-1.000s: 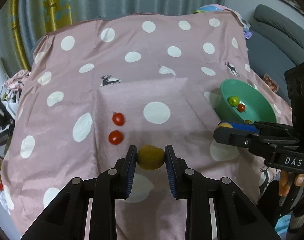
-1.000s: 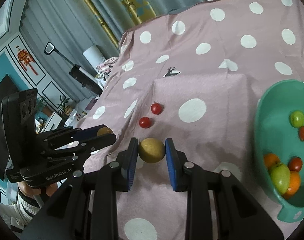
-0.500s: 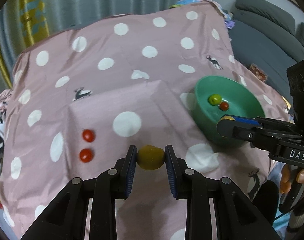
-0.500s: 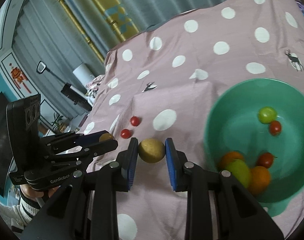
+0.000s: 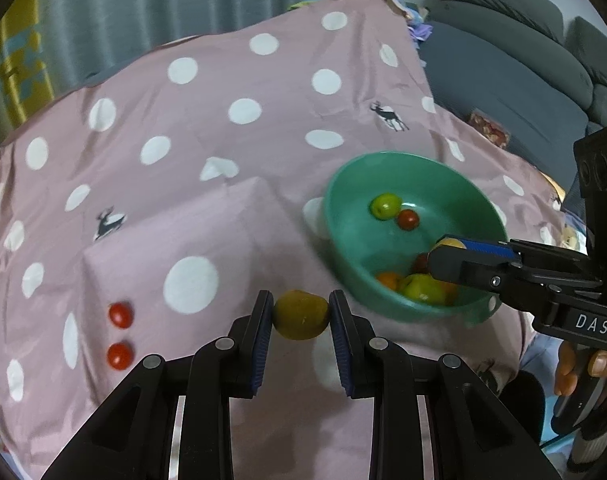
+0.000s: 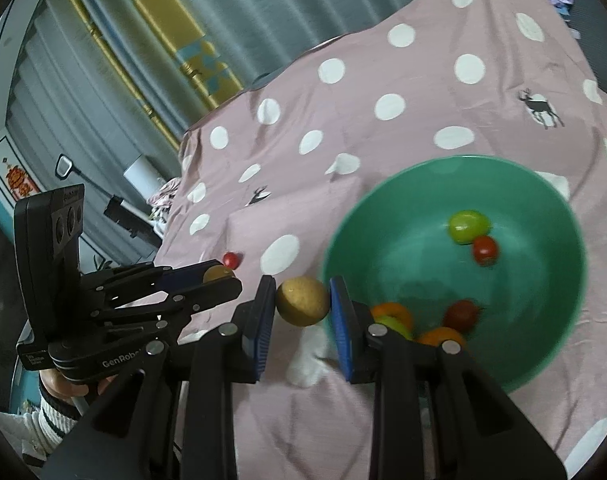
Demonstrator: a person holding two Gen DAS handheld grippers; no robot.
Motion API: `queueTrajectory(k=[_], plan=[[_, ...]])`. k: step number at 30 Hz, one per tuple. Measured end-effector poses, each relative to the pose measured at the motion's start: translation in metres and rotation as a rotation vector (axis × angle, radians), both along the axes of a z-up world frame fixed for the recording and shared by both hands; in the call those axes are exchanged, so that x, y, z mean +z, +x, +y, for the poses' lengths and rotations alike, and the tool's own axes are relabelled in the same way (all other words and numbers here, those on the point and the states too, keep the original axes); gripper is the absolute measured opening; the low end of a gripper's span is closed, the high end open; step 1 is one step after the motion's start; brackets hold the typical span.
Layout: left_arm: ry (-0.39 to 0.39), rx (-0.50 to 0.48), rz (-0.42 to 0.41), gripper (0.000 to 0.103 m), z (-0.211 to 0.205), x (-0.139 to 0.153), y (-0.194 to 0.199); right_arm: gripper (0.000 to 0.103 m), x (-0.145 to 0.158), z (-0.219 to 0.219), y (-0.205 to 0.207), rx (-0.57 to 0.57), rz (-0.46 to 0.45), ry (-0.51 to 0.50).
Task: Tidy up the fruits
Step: 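Carry both held yellow fruits over the green bowl with both grippers, then open the left gripper over the bowl while the right gripper opens too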
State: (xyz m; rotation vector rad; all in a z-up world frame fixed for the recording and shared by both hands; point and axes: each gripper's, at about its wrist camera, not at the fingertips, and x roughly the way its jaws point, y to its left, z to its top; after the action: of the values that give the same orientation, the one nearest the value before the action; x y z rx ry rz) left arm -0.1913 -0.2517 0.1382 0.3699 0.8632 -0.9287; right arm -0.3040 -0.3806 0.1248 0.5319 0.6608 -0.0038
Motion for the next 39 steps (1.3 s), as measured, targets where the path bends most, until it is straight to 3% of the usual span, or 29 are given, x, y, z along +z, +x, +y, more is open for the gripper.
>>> queueTrajectory(k=[16, 26, 35, 37, 39], plan=[[0.069, -0.144, 0.050, 0.030, -0.082, -0.022, -0.015, 0.028, -0.020, -0.046, -0.027, -0.140, 0.076, -0.059], [0.096, -0.154, 0.039, 0.030, -0.091, -0.030, -0.019, 0.028, -0.024, -0.050, -0.028, -0.151, 0.091, -0.079], [0.072, -0.131, 0.011, 0.030, -0.082, -0.020, -0.019, 0.031, -0.019, -0.049, -0.031, -0.171, 0.083, -0.071], [0.065, -0.123, 0.010, 0.033, -0.078, -0.017, -0.019, 0.033, -0.018, -0.047, -0.032, -0.173, 0.080, -0.071], [0.056, -0.111, 0.009, 0.053, -0.073, -0.013, -0.017, 0.037, -0.015, -0.045, -0.033, -0.174, 0.075, -0.072]])
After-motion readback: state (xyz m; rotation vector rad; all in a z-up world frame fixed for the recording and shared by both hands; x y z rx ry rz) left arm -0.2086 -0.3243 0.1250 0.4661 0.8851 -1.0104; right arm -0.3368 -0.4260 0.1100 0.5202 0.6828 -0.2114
